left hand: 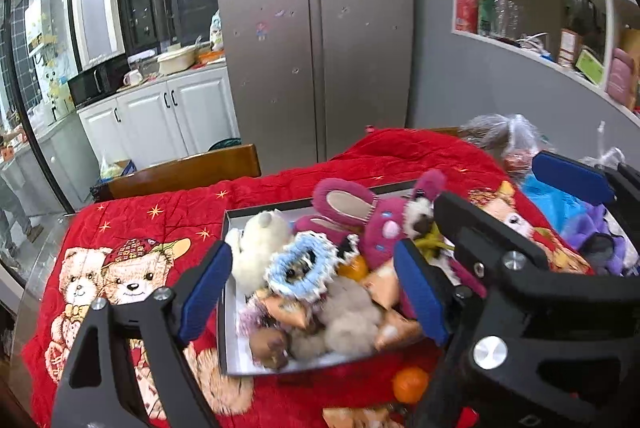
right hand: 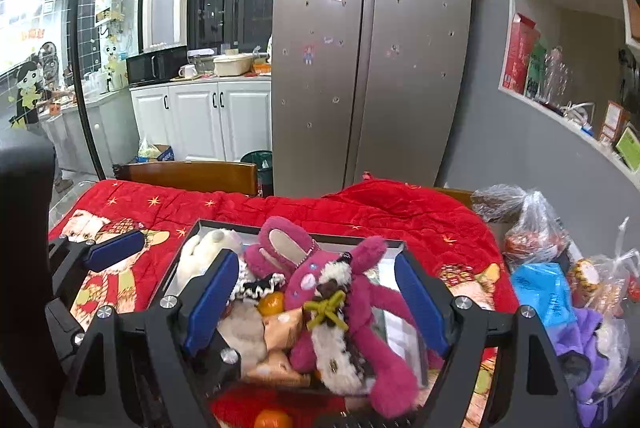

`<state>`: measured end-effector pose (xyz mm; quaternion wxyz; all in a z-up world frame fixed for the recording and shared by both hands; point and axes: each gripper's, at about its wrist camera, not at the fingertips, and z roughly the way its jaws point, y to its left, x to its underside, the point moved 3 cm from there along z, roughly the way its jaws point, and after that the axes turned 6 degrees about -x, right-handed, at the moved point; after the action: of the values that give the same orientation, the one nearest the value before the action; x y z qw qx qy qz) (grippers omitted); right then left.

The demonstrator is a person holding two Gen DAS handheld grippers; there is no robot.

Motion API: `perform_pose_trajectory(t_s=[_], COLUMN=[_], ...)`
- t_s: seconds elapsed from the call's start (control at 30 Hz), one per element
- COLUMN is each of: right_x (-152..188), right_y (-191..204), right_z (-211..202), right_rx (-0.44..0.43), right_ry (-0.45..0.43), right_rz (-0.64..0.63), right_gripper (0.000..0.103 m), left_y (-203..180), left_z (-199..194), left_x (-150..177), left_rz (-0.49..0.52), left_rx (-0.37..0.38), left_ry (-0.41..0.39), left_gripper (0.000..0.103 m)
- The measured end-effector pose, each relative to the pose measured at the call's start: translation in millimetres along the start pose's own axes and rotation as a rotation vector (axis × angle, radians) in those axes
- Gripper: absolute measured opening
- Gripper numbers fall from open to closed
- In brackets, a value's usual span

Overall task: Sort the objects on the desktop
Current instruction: 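Withdraw both grippers from the tray back over the bedspread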

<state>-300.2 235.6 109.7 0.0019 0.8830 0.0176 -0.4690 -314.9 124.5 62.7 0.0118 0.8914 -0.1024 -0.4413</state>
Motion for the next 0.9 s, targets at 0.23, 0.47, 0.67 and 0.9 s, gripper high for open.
perform_pose_trajectory(t_s=[0.23, 0.47, 0.67, 0.9], right_x=[10, 37, 68, 98], right_y=[1, 4, 12, 13], right_z=[-57, -92, -101, -103], right_rx=[0.016, 0.041, 0.062, 0.012], right_ry=[-0.034, -0.045, -0.016, -0.013], right_rz=[-0.020, -0.034, -0.082, -0.078], right_gripper=[0.082, 0.085, 0.085, 0.085], left_y=[-5, -5, -9, -9], left_z=[-49, -62, -59, -44], left_x=[15, 52, 93, 129], left_rz=[0.014, 0.038, 0.068, 0.062], left_rx=[0.002, -0.021, -0.024, -0.038], left_ry=[-0.028, -0.019, 0.023, 0.060], left_gripper=[0.086, 0.087, 0.086, 0.086])
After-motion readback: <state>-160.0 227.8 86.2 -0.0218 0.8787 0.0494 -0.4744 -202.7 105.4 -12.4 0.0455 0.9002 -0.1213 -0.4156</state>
